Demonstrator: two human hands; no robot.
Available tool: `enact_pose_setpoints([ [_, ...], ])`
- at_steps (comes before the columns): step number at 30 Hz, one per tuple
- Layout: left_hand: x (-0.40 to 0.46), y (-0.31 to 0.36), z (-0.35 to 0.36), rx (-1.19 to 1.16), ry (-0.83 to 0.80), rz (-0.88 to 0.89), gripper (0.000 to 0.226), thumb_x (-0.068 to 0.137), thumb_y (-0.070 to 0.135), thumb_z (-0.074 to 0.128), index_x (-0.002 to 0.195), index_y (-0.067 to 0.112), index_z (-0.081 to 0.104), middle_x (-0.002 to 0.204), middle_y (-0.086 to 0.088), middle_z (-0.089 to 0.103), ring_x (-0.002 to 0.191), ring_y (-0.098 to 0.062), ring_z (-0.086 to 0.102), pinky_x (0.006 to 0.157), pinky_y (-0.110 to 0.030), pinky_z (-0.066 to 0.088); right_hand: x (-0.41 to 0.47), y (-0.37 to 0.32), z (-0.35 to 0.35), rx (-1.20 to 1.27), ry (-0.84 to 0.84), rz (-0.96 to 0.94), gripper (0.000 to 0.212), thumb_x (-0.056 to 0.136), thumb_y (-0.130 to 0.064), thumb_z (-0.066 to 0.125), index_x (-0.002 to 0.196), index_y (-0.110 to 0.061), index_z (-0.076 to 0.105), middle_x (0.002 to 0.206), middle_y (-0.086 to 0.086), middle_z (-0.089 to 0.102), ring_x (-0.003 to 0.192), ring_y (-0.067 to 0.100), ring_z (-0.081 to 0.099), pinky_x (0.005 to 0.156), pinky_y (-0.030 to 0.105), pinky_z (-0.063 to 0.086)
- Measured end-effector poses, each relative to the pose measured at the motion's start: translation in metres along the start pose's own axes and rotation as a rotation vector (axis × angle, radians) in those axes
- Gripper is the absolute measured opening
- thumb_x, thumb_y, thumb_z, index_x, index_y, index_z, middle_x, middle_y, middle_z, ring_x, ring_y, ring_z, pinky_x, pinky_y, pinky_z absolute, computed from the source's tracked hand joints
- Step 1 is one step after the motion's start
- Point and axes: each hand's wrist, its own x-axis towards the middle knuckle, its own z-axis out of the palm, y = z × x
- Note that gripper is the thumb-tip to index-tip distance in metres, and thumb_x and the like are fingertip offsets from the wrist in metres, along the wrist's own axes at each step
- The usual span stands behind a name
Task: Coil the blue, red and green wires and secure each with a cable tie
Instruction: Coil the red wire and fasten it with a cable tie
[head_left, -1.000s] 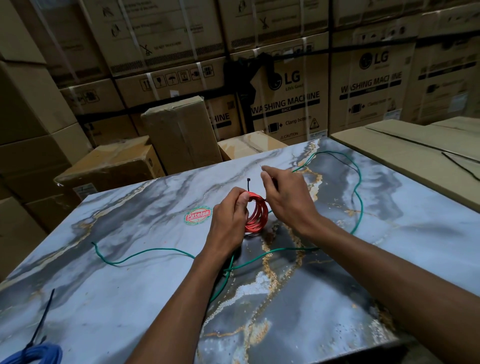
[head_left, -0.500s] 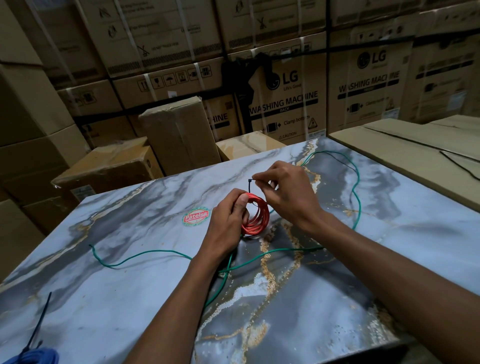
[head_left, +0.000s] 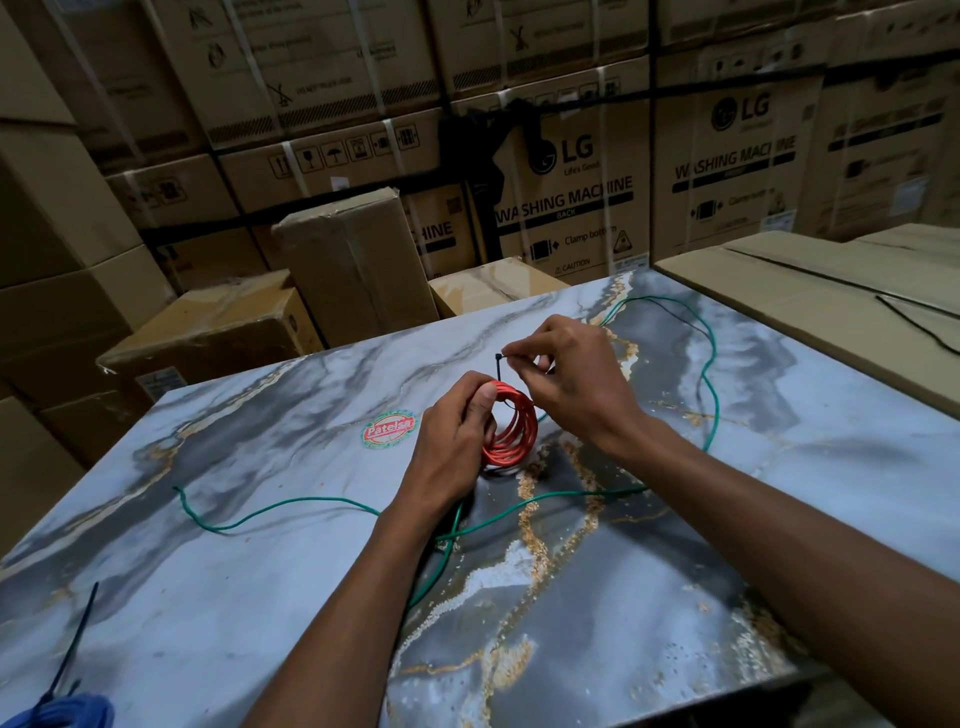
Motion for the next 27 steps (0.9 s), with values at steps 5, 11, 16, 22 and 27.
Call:
enact_pose_setpoints([
  [5, -0.0004, 0.0028, -0.0007, 0.017, -0.005, 0.009, 0.026, 0.107, 0.039, 0.040, 0.098, 0.027, 0.061, 0.062, 0.014, 0.056, 0.062, -0.008, 0.052, 0.061, -0.026, 0.039, 0.0000, -0.0002, -0.0010, 0.000, 0.005, 0.001, 0.017, 0.092, -0.019, 0.074, 0.107, -0.015, 0.082, 0.086, 0.004, 0.070, 0.067, 0.008, 0.054, 0.060, 0.008, 0.034],
  [11, -0.0009, 0.0041, -0.0014, 0.011, -0.007, 0.005, 0.026, 0.107, 0.039, 0.040, 0.098, 0.027, 0.062, 0.063, 0.015, 0.057, 0.062, -0.008, 0.051, 0.061, -0.025, 0.038, 0.0009, 0.0004, -0.0014, 0.000, 0.006, -0.006, 0.016, 0.091, -0.018, 0.074, 0.105, -0.015, 0.082, 0.085, 0.004, 0.069, 0.067, 0.009, 0.054, 0.060, 0.009, 0.035],
  [16, -0.0014, 0.0058, -0.0016, 0.009, -0.013, 0.007, 0.026, 0.107, 0.038, 0.041, 0.098, 0.026, 0.062, 0.064, 0.018, 0.057, 0.063, -0.007, 0.051, 0.061, -0.024, 0.038, 0.0023, 0.0008, -0.0028, 0.019, 0.021, -0.010, 0.016, 0.090, -0.016, 0.074, 0.104, -0.014, 0.082, 0.085, 0.004, 0.070, 0.066, 0.009, 0.056, 0.061, 0.009, 0.036],
  [22, -0.0015, 0.0055, -0.0020, 0.029, -0.009, 0.012, 0.027, 0.107, 0.039, 0.040, 0.098, 0.026, 0.062, 0.064, 0.018, 0.057, 0.063, -0.007, 0.051, 0.062, -0.026, 0.038, 0.0032, 0.0028, -0.0034, 0.002, 0.004, -0.011, 0.015, 0.089, -0.019, 0.073, 0.101, -0.018, 0.083, 0.084, 0.002, 0.072, 0.065, 0.008, 0.055, 0.061, 0.025, 0.046],
  [27, -0.0008, 0.0057, -0.0014, 0.033, -0.009, 0.009, 0.027, 0.107, 0.040, 0.040, 0.099, 0.026, 0.062, 0.063, 0.019, 0.056, 0.063, -0.008, 0.051, 0.061, -0.027, 0.038, 0.0047, 0.0024, -0.0043, 0.019, 0.016, -0.011, 0.015, 0.088, -0.020, 0.073, 0.099, -0.018, 0.083, 0.082, 0.000, 0.071, 0.064, 0.006, 0.055, 0.061, 0.024, 0.046],
])
